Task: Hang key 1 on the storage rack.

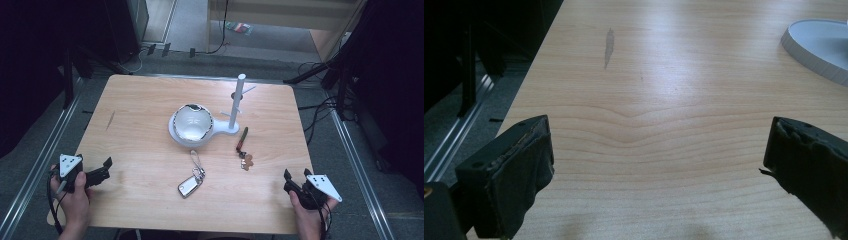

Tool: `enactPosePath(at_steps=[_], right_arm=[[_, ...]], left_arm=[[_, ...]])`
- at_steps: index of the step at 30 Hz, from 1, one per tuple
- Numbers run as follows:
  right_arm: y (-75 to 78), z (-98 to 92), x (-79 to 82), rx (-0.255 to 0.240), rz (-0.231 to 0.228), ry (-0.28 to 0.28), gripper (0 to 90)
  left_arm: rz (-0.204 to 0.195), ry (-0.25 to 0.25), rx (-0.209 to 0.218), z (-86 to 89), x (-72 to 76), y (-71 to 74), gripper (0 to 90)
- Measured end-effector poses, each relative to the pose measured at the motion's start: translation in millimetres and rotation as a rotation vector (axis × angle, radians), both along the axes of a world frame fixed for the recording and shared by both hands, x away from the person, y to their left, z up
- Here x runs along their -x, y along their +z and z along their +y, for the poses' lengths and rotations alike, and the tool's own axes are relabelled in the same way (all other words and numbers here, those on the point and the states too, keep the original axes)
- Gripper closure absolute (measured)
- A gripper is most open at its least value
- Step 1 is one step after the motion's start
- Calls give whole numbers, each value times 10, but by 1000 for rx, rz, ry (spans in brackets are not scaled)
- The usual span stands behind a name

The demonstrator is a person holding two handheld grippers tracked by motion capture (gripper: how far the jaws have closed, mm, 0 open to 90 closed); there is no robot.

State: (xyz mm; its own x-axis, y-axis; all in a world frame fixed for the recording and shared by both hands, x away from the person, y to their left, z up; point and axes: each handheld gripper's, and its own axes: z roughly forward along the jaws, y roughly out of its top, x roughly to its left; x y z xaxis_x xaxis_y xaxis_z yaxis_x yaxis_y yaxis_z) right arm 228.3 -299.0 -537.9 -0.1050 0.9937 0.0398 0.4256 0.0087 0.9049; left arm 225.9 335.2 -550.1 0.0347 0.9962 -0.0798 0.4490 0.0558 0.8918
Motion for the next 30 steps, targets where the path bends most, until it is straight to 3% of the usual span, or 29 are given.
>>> enactPosePath(at_steps=[3, 5, 12, 14, 17, 18, 19, 22, 23, 28, 29, 30], right_arm=[[4, 11, -4, 1, 12, 22, 351], [23, 100, -12, 81, 39, -1, 356], [91, 263, -53, 88, 77, 56, 394], [138, 366, -112, 93, 116, 117, 413], [158, 461, -180, 115, 178, 162, 418], [158, 461, -180, 115, 178, 162, 418], [161, 534, -232, 124, 216, 182, 419], [169, 585, -280, 150, 254, 176, 420], [196, 619, -353, 135, 305, 197, 420], [286, 650, -459, 109, 359, 220, 420], [338, 687, -525, 140, 394, 229, 420], [338, 687, -525, 140, 394, 229, 420]], left_arm=[[0, 0, -2, -4, -2, 0, 0], [3, 1, 0, -4, -7, 0, 0], [3, 1, -1, -14, -12, -2, 0], [6, -2, -1, -17, -9, 0, 0], [8, -2, 2, -14, -15, -2, 0], [8, -2, 2, -14, -15, -2, 0], [9, -1, 4, -11, -15, -1, 0], [6, 2, 3, -12, -18, -1, 0], [7, 4, 2, -13, -20, -1, 0], [5, 4, 5, -11, -19, -1, 0], [6, 4, 5, -9, -17, 0, 0], [7, 3, 4, -8, -15, 1, 0]])
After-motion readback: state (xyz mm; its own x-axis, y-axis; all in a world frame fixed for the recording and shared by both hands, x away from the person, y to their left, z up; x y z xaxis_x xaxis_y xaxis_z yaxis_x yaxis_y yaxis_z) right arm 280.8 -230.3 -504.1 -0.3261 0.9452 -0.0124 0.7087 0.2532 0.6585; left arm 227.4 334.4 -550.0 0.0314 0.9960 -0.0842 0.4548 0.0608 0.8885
